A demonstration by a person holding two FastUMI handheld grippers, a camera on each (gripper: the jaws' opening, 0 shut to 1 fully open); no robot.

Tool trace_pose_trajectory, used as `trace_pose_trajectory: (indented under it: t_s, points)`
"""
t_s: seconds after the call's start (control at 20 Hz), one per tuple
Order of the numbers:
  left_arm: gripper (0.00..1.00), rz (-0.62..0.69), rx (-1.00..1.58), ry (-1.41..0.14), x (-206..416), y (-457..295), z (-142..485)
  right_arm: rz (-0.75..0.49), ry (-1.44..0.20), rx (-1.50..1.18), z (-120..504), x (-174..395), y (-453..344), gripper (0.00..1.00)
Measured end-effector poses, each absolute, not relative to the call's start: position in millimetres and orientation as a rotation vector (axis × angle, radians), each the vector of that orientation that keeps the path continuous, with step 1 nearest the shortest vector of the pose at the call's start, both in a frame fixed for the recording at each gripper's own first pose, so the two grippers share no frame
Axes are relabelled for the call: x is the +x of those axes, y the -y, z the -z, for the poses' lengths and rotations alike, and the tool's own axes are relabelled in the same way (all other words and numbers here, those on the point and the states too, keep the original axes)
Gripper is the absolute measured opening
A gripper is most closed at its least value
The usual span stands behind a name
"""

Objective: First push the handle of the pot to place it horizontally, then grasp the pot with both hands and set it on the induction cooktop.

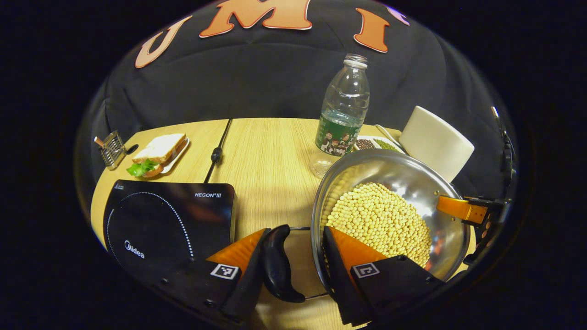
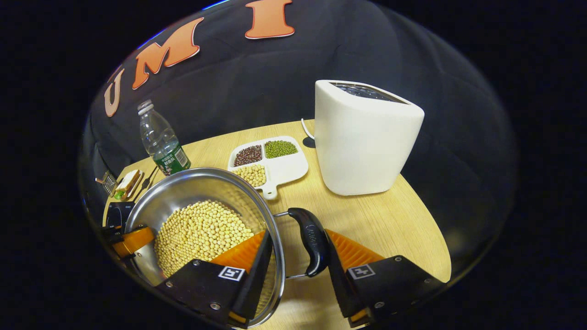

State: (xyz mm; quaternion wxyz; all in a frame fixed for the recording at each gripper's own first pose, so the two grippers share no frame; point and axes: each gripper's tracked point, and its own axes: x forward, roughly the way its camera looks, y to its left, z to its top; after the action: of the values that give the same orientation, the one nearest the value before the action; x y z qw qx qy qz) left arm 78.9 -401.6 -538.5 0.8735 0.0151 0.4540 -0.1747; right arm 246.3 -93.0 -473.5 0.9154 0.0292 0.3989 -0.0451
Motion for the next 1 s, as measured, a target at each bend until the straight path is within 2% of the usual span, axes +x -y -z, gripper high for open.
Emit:
trace_pose_trajectory:
  t_s: [0.15,0.25,0.3,0.5,0.55,0.9,1.0]
  points:
    - [0.72,0.36,0.015,-0.969,74.9,399.2,537.6,0.117,-0.845,0.09,472.8,238.0,91.1,0.62]
    - [0.65,0.369,-0.002,-0.98,70.6,399.2,535.4,0.129,-0.834,0.076,463.8,232.0,92.3,0.59]
    - [0.69,0.369,-0.004,-0.981,70.7,397.0,534.7,0.134,-0.824,0.07,458.5,230.5,92.9,0.59]
    - [0.65,0.38,-0.016,-0.936,76.0,391.8,508.6,0.143,-0.779,0.081,431.1,226.9,86.2,0.59]
    - [0.68,0.383,-0.024,-0.92,78.7,389.2,500.0,0.144,-0.772,0.083,424.0,225.4,82.6,0.58]
    - [0.66,0.375,-0.044,-0.865,91.5,351.5,455.0,0.125,-0.719,0.087,380.0,218.1,42.2,0.58]
    - [0.69,0.361,-0.05,-0.857,93.9,332.6,443.5,0.115,-0.711,0.088,370.4,216.8,24.3,0.58]
